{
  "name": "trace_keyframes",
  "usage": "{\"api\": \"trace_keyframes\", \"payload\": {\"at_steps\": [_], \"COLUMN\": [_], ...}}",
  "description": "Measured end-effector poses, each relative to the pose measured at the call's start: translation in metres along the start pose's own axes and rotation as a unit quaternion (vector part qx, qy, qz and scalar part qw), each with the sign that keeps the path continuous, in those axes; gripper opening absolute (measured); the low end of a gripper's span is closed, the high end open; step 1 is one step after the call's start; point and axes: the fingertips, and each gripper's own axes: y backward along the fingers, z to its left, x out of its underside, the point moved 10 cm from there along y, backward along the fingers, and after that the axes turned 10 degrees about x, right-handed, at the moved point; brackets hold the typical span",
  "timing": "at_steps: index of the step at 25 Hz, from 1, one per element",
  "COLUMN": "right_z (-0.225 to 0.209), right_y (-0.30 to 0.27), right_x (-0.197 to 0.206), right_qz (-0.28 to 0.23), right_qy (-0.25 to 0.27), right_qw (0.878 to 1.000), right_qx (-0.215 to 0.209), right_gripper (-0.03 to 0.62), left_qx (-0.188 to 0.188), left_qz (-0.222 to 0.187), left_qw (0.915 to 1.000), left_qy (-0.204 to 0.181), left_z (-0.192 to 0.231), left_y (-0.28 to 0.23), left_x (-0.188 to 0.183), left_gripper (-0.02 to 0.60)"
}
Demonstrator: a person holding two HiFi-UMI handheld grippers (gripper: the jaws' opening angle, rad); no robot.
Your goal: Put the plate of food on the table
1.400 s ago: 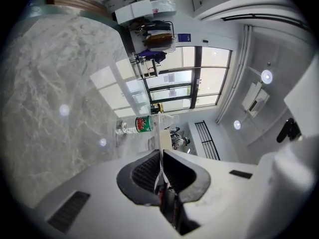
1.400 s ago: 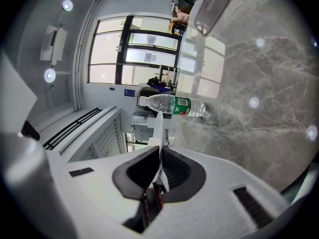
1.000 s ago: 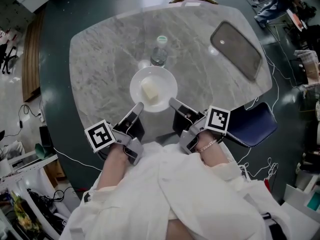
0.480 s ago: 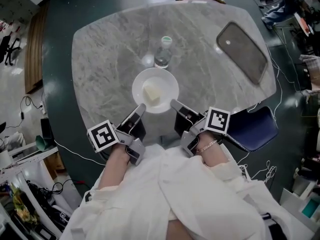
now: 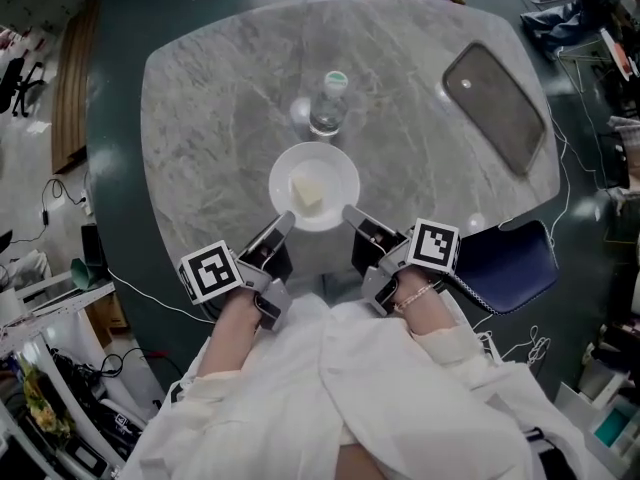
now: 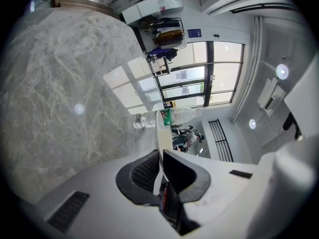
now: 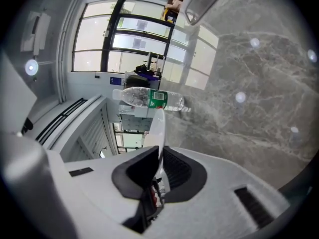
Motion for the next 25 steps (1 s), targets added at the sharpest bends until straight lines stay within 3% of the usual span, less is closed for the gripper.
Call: {"api": "trace_keyframes", "payload": {"at_steps": [7, 19, 21, 25], "right_z": [-0.023, -0.048, -0.05, -0.053], "right_y": [-0.005, -0.023, -0.024, -0.029], "right_x": [-0.006, -0.004, -0.004, -0.004], "right_qz": [0.023, 0.052, 0.056, 0.057], "right_qy": [-0.004, -0.011, -0.015, -0.009], "right_qw": [0.999, 0.996, 0.995, 0.996], "right_qx": [0.028, 0.069, 0.077, 0.064], "right_gripper": [0.009, 0.009, 0.009, 0.009], "left_qx": [-0.006, -0.04, -0.04, -0.055], "left_qz": [0.021, 0.005, 0.01, 0.007], "left_qw": [0.9996, 0.999, 0.9991, 0.998], "left_qy": [-0.021, 0.02, 0.013, 0.032], "left_z": [0.021, 0.055, 0.059, 0.063], "left_y": [-0.012, -0.014, -0.014, -0.014], "left_x": [0.004, 0.01, 0.009, 0.014], "left_gripper": [0.025, 0.025, 0.025, 0.025]}}
